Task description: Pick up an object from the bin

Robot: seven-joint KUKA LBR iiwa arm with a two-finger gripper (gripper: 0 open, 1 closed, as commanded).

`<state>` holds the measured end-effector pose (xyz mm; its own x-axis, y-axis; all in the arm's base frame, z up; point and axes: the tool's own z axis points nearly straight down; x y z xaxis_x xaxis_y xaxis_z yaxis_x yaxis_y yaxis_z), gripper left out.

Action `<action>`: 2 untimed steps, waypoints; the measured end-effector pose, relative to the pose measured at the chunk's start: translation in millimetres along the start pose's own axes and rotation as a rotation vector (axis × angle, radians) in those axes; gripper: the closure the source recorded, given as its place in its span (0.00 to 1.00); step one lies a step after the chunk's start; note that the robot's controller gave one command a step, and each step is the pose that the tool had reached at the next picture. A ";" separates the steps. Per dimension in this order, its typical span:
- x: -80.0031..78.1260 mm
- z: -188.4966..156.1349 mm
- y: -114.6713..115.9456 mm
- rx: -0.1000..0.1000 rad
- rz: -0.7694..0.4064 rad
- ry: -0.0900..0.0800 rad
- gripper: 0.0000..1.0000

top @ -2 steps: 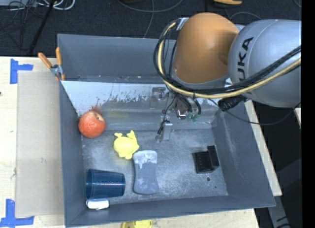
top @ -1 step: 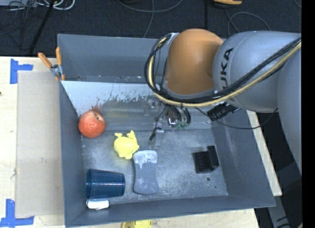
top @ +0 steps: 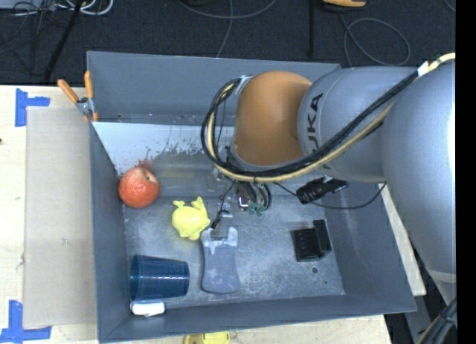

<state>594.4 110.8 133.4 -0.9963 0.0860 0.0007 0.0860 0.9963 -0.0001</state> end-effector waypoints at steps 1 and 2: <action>-3.3 2.7 28.0 0.000 -0.103 -0.002 0.00; -6.2 43.4 33.1 0.000 -0.070 0.000 1.00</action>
Offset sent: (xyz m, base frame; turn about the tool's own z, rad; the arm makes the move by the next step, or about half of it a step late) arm 0.0086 0.0335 -0.0428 -0.0723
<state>603.4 143.2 90.0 -0.9999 0.0162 0.0005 0.0162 0.9999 0.0001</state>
